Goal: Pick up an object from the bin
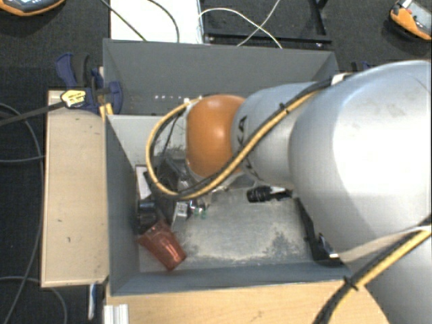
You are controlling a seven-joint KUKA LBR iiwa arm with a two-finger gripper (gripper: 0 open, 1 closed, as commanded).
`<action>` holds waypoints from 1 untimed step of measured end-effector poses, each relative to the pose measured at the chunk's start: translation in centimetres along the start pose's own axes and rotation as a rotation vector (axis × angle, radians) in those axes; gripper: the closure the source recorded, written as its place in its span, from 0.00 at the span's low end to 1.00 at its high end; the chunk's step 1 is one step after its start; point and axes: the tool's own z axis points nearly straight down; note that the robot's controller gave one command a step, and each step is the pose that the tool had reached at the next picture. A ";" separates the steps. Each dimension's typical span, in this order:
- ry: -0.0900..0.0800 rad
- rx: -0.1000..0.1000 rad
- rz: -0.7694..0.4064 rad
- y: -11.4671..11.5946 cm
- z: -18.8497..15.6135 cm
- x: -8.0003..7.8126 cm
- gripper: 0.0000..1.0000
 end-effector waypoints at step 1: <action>-0.007 -0.004 -0.093 5.4 -8.9 3.0 0.00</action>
Offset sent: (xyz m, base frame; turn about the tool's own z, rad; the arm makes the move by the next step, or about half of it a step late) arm 0.0000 0.0000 0.0000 0.0000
